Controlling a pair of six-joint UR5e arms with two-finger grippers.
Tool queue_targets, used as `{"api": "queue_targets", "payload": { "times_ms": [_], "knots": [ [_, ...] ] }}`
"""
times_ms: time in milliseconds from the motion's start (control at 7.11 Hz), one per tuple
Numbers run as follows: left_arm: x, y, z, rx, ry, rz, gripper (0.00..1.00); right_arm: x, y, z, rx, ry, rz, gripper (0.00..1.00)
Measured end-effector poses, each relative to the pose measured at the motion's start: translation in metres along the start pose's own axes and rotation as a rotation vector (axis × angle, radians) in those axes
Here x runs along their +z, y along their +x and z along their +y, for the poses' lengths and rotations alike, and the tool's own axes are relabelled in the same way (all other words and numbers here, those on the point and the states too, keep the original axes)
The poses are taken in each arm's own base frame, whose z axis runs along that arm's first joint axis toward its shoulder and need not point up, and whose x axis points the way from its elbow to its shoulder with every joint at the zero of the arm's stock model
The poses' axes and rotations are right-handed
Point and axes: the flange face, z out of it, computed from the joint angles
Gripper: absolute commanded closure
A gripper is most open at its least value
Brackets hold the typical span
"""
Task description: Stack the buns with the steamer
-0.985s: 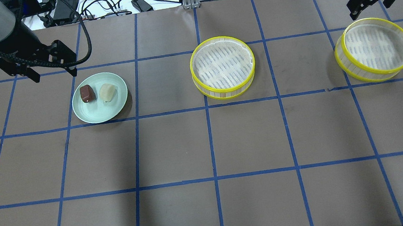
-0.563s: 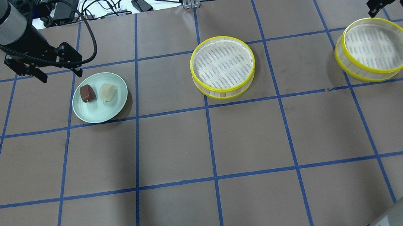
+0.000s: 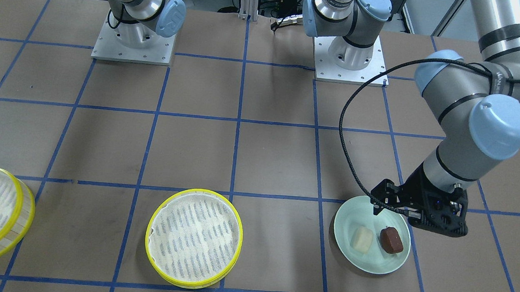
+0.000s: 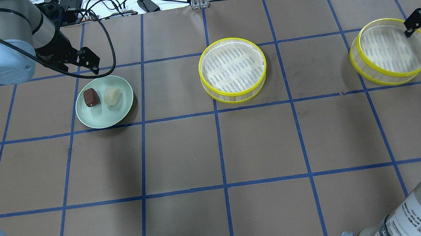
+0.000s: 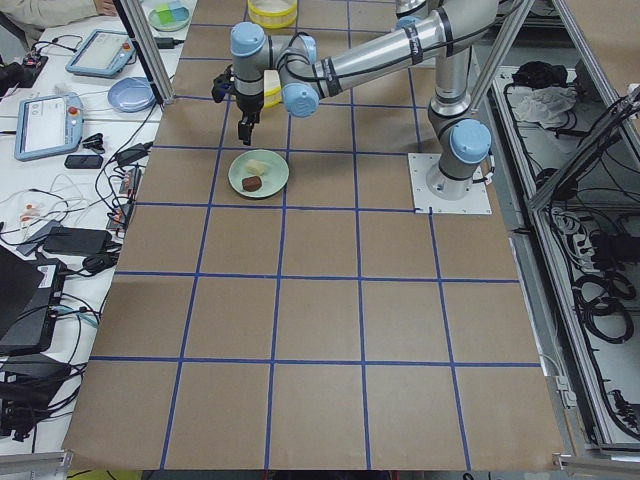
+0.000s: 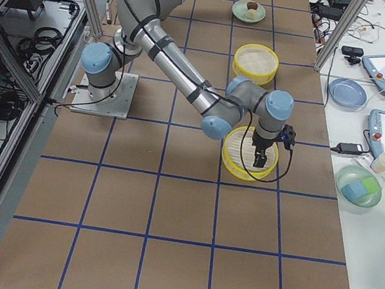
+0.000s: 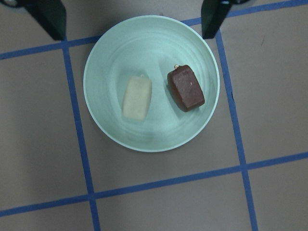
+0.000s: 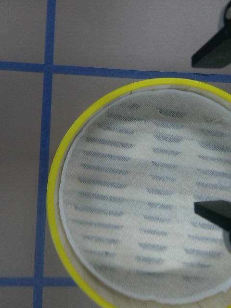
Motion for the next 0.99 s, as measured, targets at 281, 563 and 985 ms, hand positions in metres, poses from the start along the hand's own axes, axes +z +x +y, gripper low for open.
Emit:
{"api": "queue_targets", "payload": {
  "times_ms": [281, 563, 985],
  "knots": [
    [0.059, -0.006, -0.011, 0.050, -0.018, 0.023, 0.01, 0.024, 0.024, 0.004, 0.018, 0.000, 0.003, 0.30],
    [0.106, -0.006, -0.008, 0.059, -0.068, 0.049, 0.13, 0.043, 0.033, 0.004, 0.015, 0.002, 0.002, 0.47],
    [0.137, -0.002, -0.006, 0.055, -0.093, 0.102, 1.00, 0.043, 0.037, 0.002, 0.014, 0.009, 0.011, 0.79]
  ]
}}
